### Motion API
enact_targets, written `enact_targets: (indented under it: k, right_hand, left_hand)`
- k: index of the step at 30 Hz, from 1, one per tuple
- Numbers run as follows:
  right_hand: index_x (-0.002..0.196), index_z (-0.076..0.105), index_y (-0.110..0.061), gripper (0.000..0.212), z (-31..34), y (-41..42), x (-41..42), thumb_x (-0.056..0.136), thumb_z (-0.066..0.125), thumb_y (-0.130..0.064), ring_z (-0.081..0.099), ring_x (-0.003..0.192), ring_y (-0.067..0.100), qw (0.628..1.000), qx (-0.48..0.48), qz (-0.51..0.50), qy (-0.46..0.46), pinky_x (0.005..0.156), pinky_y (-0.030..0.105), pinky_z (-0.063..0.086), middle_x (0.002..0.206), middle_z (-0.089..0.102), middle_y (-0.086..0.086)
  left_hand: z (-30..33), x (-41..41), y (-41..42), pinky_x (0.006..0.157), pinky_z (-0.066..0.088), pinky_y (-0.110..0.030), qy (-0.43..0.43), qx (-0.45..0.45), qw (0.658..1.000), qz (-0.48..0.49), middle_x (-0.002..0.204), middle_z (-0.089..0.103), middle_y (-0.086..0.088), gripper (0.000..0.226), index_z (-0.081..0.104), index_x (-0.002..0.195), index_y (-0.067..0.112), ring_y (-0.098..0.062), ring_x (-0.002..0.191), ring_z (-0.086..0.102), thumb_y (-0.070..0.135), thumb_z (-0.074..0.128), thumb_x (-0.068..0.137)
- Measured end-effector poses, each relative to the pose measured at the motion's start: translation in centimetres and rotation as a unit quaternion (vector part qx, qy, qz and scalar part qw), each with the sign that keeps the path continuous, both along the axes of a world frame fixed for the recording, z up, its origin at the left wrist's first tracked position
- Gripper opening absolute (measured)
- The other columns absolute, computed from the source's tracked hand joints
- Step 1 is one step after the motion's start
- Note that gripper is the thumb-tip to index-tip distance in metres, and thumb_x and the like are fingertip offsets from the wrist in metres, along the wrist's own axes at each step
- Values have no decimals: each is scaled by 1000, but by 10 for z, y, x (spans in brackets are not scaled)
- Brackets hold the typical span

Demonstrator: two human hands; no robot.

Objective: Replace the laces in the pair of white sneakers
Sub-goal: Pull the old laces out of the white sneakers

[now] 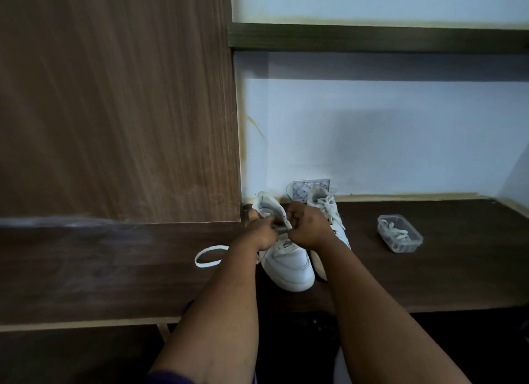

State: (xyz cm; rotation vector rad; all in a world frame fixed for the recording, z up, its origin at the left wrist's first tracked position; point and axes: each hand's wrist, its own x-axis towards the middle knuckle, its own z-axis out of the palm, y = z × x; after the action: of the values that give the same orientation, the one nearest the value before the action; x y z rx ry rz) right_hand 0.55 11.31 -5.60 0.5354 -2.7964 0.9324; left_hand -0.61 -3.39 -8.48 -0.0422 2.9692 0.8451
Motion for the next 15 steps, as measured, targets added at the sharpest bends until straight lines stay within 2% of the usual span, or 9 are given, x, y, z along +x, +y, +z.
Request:
enact_targets:
  k: [3, 5, 7, 8, 10, 12, 13, 15]
  right_hand:
    - [81, 54, -19, 13, 15, 3, 8, 74, 57, -8, 59, 70, 17, 995, 24, 10, -93, 52, 16, 38, 74, 57, -3]
    - [81, 54, -13, 3, 27, 3, 13, 80, 52, -12, 64, 56, 19, 974, -21, 3, -226, 44, 21, 39, 70, 62, 6]
    - [87, 51, -6, 8, 28, 5, 12, 86, 44, -10, 58, 42, 17, 944, -33, -10, -329, 38, 19, 33, 72, 65, 17]
    - [88, 52, -2, 12, 24, 7, 9, 87, 42, -8, 56, 40, 16, 940, -14, -21, -339, 38, 20, 34, 76, 67, 20]
    - [85, 58, -1, 16, 10, 9, -2, 87, 45, -11, 60, 55, 20, 956, 62, -59, -281, 48, 24, 41, 83, 70, 16]
    - [80, 63, -8, 15, -5, 13, -10, 84, 56, -21, 63, 78, 21, 976, 115, -117, -145, 63, 26, 45, 82, 68, 7]
    - [81, 64, -11, 16, -9, 14, -11, 83, 62, -27, 63, 84, 20, 982, 90, -132, -101, 67, 25, 44, 82, 66, 4]
    - [86, 67, -14, 22, -14, 11, -10, 82, 68, -36, 62, 87, 18, 989, 32, -119, -79, 70, 24, 42, 86, 66, 3]
  left_hand:
    - [-3, 0, -1, 106, 32, -23, 6, 10, 1000, -4, 144, 19, -9, 38, 54, 135, 27, -30, 126, 41, 28, 47, 98]
    - [-4, -1, -2, 110, 32, -27, 8, 9, 1000, -10, 144, 18, -9, 37, 56, 133, 30, -31, 127, 40, 27, 48, 98]
    - [-4, -1, -1, 112, 31, -30, 10, 10, 1000, -6, 145, 18, -10, 35, 58, 132, 32, -32, 128, 40, 28, 46, 99]
    - [-4, -1, 1, 111, 32, -31, 13, 6, 1000, -6, 144, 18, -11, 33, 58, 130, 31, -34, 127, 41, 28, 45, 100]
    - [-4, 0, 4, 105, 39, -33, 27, -2, 1000, 8, 141, 21, -13, 27, 61, 120, 29, -36, 118, 47, 29, 43, 100]
    - [-4, -1, 3, 97, 44, -33, 44, 3, 999, 28, 134, 27, -13, 21, 63, 107, 29, -35, 107, 53, 30, 43, 100]
    - [-3, -2, 3, 95, 45, -32, 54, 5, 998, 33, 131, 30, -12, 21, 63, 105, 28, -34, 105, 53, 30, 43, 100]
    - [-5, -3, 1, 93, 44, -31, 67, 11, 997, 33, 125, 33, -11, 20, 63, 105, 25, -33, 103, 54, 28, 43, 100]
